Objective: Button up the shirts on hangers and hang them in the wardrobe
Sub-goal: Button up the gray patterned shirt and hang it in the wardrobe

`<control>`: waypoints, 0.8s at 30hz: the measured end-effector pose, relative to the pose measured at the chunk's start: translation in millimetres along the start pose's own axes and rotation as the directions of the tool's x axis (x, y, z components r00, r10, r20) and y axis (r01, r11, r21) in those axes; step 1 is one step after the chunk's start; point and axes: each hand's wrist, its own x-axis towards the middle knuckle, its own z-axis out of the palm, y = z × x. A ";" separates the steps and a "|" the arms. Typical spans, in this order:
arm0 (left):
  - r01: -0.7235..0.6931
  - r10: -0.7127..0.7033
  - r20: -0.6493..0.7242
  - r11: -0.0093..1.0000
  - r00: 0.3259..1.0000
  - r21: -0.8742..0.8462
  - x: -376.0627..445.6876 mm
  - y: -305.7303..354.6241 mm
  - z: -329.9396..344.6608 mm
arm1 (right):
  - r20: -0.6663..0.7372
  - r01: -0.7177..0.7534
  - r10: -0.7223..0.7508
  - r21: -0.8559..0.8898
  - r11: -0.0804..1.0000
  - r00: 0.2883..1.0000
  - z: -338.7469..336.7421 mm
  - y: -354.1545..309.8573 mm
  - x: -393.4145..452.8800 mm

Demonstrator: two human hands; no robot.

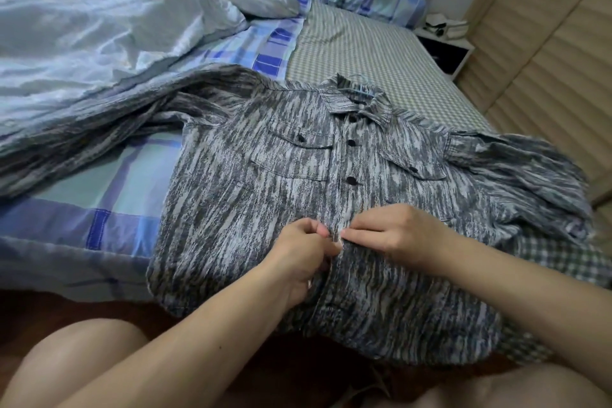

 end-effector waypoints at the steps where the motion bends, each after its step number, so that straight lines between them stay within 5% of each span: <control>1: 0.006 -0.006 0.007 1.000 1.000 0.017 0.6 1.2 -1.3 | 0.022 0.063 -0.062 -0.047 0.997 0.998 -1.2 3.7 0.2; 18: -0.065 0.066 -0.092 0.998 0.994 0.019 -7.8 -5.5 13.7 | 0.213 0.464 -0.429 -0.157 0.872 0.878 -2.7 30.6 11.1; 24: -0.063 0.064 -0.048 0.998 0.997 0.020 -9.4 0.9 10.8 | 0.301 0.508 -0.449 -0.155 0.848 0.841 -2.0 36.3 18.7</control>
